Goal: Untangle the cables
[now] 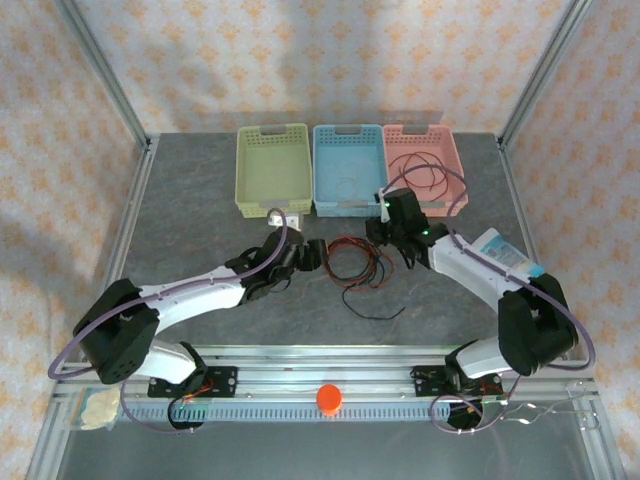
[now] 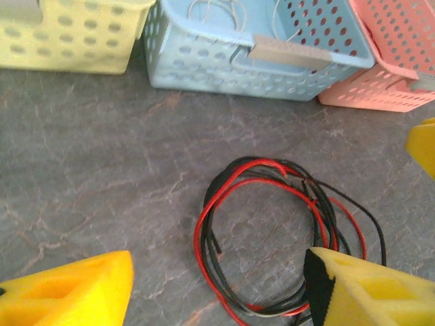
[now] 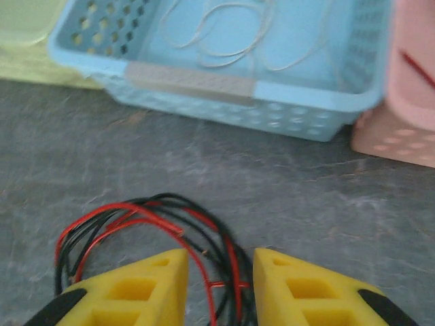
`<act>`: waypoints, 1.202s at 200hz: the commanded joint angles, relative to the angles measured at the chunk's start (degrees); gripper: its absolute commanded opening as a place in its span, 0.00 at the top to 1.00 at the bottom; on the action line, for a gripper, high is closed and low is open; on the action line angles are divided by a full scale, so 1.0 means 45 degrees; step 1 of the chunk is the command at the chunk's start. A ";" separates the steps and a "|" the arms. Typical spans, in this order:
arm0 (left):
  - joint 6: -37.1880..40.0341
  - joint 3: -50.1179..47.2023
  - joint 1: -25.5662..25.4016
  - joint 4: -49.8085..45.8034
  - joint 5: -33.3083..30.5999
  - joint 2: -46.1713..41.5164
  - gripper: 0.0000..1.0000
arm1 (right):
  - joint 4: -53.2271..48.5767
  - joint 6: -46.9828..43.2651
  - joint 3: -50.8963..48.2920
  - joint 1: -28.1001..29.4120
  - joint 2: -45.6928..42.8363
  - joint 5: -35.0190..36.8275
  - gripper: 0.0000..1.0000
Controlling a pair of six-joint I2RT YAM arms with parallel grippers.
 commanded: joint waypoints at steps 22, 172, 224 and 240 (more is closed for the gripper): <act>-0.1685 -0.1408 -0.0016 0.2580 0.0632 -0.0492 0.33 | 0.0961 -0.1898 0.0065 0.0469 0.0988 -0.0918 0.67; -0.2947 -0.3954 0.2197 0.6043 0.3349 -0.1156 0.33 | 0.1116 -0.5012 0.2090 0.0452 0.4664 -0.2619 0.33; -0.2888 -0.3866 0.2256 0.6091 0.3451 -0.0964 0.33 | 0.0847 -0.5381 0.2848 0.0218 0.5631 -0.3285 0.24; -0.2871 -0.3856 0.2255 0.6135 0.3510 -0.0897 0.33 | 0.0713 -0.5455 0.3049 0.0201 0.5902 -0.3491 0.27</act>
